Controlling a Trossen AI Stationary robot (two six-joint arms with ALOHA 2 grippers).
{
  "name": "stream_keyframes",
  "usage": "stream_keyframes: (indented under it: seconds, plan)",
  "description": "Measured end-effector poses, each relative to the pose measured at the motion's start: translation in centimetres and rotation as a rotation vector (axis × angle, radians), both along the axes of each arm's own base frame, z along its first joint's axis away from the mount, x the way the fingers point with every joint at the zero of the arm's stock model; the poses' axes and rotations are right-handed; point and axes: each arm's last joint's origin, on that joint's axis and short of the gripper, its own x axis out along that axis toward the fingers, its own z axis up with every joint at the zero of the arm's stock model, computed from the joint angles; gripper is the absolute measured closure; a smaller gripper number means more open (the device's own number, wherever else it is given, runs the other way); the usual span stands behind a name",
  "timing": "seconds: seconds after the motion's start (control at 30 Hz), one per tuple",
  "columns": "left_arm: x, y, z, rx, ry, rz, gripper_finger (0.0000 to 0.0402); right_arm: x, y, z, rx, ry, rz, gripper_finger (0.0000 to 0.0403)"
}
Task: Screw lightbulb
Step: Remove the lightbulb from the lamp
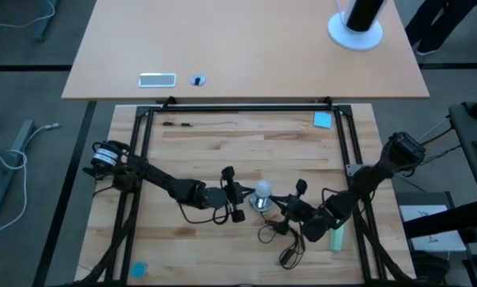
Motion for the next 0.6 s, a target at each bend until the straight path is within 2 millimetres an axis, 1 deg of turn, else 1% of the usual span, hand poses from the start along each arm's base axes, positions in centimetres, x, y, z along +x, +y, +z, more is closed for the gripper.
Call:
stream_keyframes:
  seconds: [0.2,0.3,0.43,0.6]
  plan:
    - [0.2,-0.3,-0.1,-0.004,-0.007,-0.066,0.0401,0.0,-0.8,-0.8,-0.034,0.033,-0.064,0.0403]
    - [0.2,-0.7,0.2,0.012,-0.020,-0.130,0.0401,-0.1,-0.9,-0.3,-0.075,0.019,-0.094,0.0403]
    - [0.1,-0.8,0.2,0.027,-0.010,-0.105,0.0401,-0.4,-0.4,0.8,-0.076,0.003,-0.069,0.0403]
    - [-0.2,-0.6,-0.3,0.011,0.043,-0.074,0.0401,-1.5,0.3,0.9,-0.030,-0.004,-0.037,0.0403]
